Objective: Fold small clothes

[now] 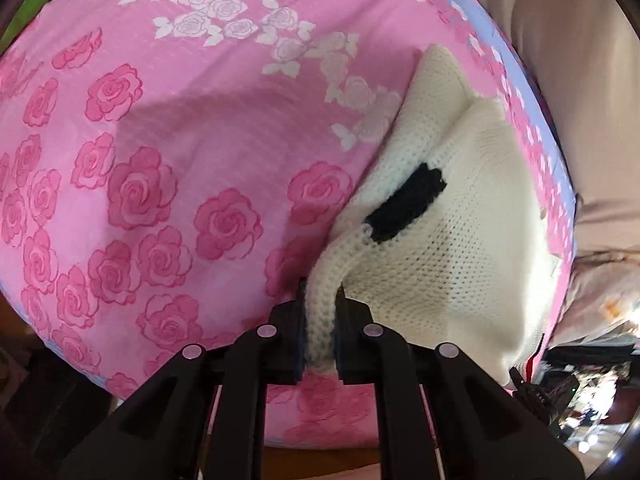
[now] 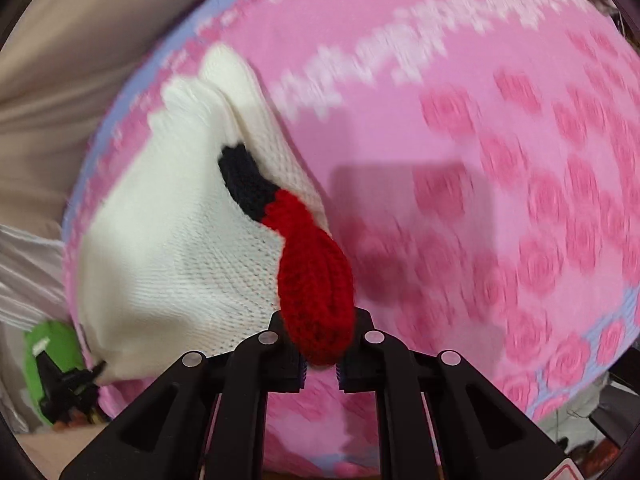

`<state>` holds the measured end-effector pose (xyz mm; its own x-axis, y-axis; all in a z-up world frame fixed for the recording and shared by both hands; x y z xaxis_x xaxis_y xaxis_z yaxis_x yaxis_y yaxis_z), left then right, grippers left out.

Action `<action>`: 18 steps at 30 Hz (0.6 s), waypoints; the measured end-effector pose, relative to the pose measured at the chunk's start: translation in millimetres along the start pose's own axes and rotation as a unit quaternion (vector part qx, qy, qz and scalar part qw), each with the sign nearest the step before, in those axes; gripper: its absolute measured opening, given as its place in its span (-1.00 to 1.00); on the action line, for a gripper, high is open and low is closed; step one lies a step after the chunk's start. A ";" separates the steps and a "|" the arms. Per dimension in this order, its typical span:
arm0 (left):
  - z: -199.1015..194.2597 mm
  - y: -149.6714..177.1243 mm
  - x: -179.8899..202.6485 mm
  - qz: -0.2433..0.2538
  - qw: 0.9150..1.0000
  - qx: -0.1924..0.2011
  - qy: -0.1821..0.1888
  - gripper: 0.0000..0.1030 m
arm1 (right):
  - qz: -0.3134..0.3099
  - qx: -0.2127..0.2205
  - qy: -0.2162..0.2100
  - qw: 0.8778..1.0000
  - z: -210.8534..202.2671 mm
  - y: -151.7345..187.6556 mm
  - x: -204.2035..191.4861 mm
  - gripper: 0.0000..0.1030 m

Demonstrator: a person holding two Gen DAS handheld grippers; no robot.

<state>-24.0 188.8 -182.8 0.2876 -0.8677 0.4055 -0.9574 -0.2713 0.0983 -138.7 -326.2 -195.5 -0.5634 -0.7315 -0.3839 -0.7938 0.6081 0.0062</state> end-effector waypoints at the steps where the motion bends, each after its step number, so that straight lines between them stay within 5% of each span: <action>1: -0.8 -0.3 2.6 0.005 1.000 0.004 -0.001 -0.80 | -0.008 -0.004 0.000 1.000 2.8 1.8 -1.2 -0.81; 6: -35.8 -6.9 32.3 0.061 0.996 0.059 0.009 -0.65 | -0.052 0.012 0.022 0.998 -19.0 -9.2 -26.3 -0.60; 9: -69.7 -18.7 48.0 0.073 0.990 0.118 0.019 0.02 | -0.093 0.069 0.058 0.992 -48.6 -21.2 -48.0 -0.27; 11: -82.3 -33.2 60.5 0.077 0.986 0.143 0.041 0.14 | -0.101 0.100 0.040 0.989 -62.9 -34.3 -62.4 -0.03; 14: -64.5 -64.7 89.5 0.081 0.985 0.135 0.069 0.22 | -0.112 0.111 0.016 0.987 -56.6 -61.0 -79.8 -0.03; 18: -10.8 -96.3 132.8 0.103 0.988 0.103 0.046 0.22 | -0.125 0.110 0.014 0.986 -22.4 -104.2 -111.3 -0.03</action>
<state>106.0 104.2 -128.7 0.0736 -0.8741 0.4802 -0.9676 -0.1792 -0.1780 1.6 -315.0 -132.7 -0.3642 -0.8736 -0.3228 -0.8416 0.4572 -0.2876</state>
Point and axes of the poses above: each gripper's, at about its wrist camera, not at the fingertips, and z roughly the way its jaws point, x to its right, y to its underside, the point moved 2 cm from there along z, roughly the way its jaws point, and after that the axes turned 8 degrees about -x, right-handed, at the moved point
